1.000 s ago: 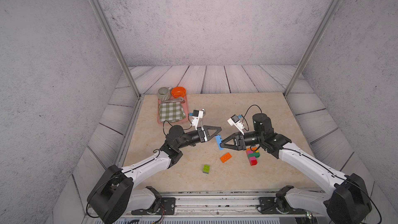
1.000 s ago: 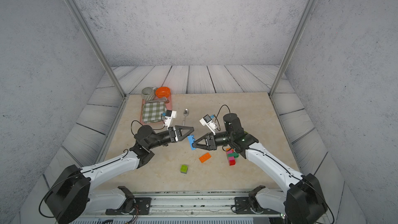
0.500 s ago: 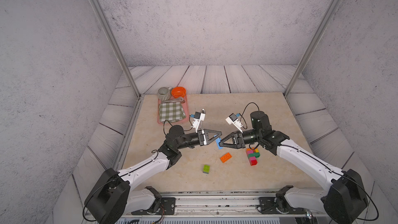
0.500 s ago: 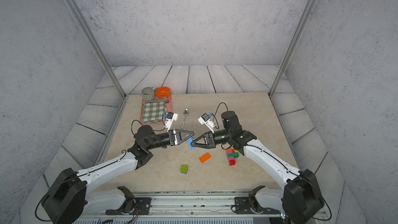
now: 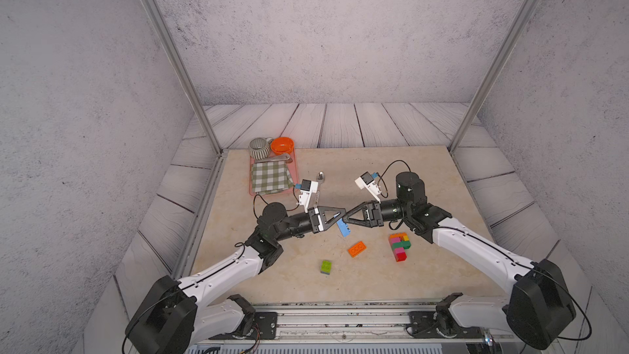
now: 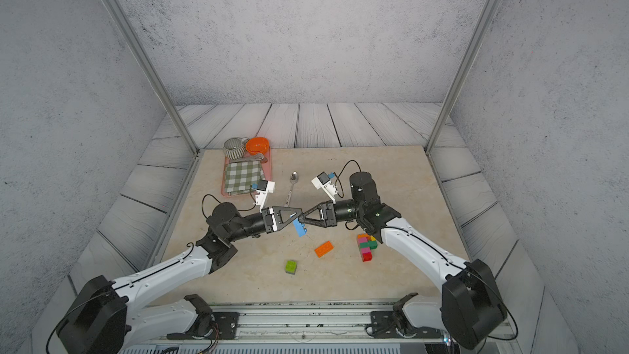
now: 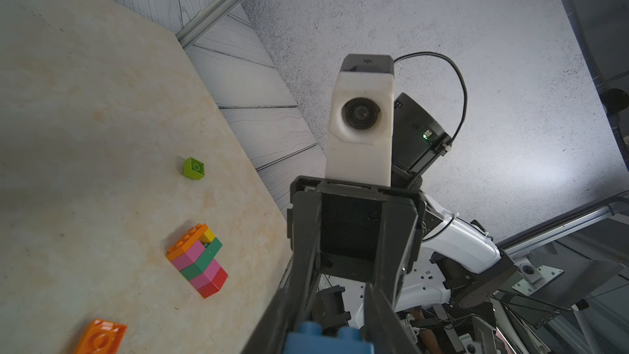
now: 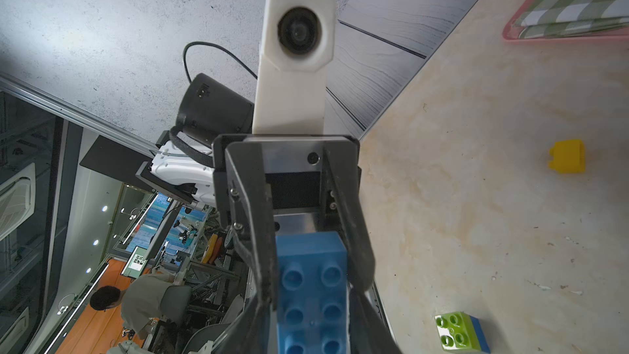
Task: Assemble the letter p with lego
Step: Pick up the lego brick from the center of the board.
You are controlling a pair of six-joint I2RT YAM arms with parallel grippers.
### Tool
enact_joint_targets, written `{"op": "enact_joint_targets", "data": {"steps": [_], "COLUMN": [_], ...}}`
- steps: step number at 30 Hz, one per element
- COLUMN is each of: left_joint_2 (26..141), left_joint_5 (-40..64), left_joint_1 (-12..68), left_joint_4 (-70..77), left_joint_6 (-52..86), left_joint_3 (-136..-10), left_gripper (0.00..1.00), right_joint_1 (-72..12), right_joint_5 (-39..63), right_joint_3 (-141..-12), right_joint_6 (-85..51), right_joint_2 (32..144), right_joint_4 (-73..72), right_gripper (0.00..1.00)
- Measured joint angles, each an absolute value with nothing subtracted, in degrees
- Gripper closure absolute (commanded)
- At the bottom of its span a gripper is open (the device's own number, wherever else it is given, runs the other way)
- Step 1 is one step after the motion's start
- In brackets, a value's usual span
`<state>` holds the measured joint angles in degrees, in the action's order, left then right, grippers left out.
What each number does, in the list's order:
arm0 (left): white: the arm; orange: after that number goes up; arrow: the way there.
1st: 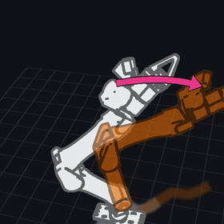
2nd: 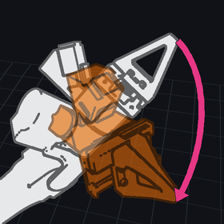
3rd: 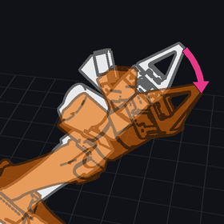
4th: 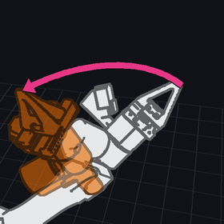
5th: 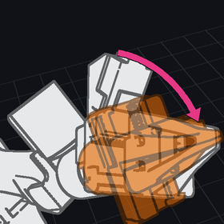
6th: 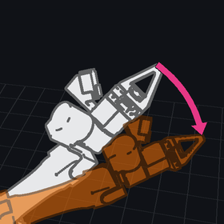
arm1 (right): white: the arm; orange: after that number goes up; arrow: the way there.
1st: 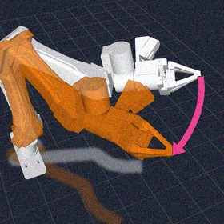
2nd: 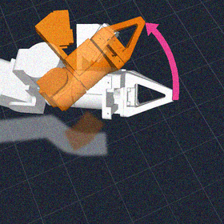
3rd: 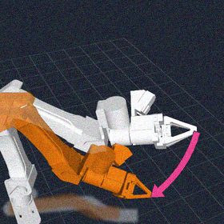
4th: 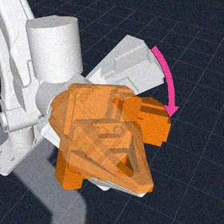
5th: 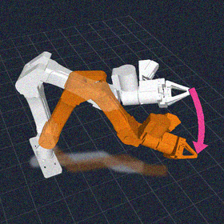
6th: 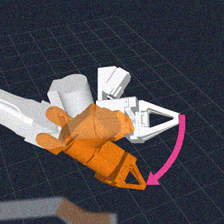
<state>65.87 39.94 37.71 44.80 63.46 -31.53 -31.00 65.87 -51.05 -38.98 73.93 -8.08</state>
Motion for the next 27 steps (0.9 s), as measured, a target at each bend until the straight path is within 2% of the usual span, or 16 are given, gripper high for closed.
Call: {"op": "enact_joint_targets", "data": {"steps": [6,9,10,12,14,15,17,19,21,22,27], "left_joint_2": [65.9,65.9,65.9,65.8,65.8,65.7,65.6,64.7,62.2,60.9,53.9], "left_joint_5": [39.2,39.2,39.2,39.3,39.3,39.3,39.3,38.7,37.2,36.6,31.1], "left_joint_1": [37.7,37.7,37.7,37.7,37.8,37.8,37.8,37.6,36.1,35.2,27.6], "left_joint_4": [44.7,44.4,44.3,44.3,44.1,44.0,43.4,41.5,36.8,34.2,15.3], "left_joint_6": [63.1,63.0,63.0,63.0,62.9,63.0,62.8,61.8,60.4,59.5,53.2], "left_joint_3": [-31.5,-31.5,-31.5,-31.5,-31.5,-31.5,-31.5,-31.5,-31.5,-31.6,-34.2], "left_gripper": [0.87,0.87,0.87,0.87,0.86,0.81,0.58,0.29,0.08,0.01,0.02], "right_joint_1": [-31.9,-32.9,-33.2,-33.5,-33.5,-33.5,-33.6,-33.6,-34.0,-34.2,-39.9], "right_joint_5": [66.1,66.1,66.2,66.2,66.5,66.7,66.5,65.6,62.7,60.8,43.8], "right_joint_3": [-51.0,-51.0,-50.9,-50.8,-50.8,-50.8,-51.1,-52.2,-54.0,-54.9,-59.2], "right_joint_6": [-38.9,-38.3,-38.0,-37.2,-36.7,-36.4,-34.8,-31.9,-27.1,-24.7,-13.5], "right_joint_2": [75.1,75.7,75.7,75.7,75.7,75.7,75.7,75.7,75.7,75.9,78.3], "right_joint_4": [-8.7,-8.2,-8.0,-7.6,-7.4,-7.0,-5.3,-1.5,5.2,8.5,22.9], "right_gripper": [0.50,0.55,0.59,0.75,0.84,0.88,0.99,1.00,1.00,1.00,1.00]}}
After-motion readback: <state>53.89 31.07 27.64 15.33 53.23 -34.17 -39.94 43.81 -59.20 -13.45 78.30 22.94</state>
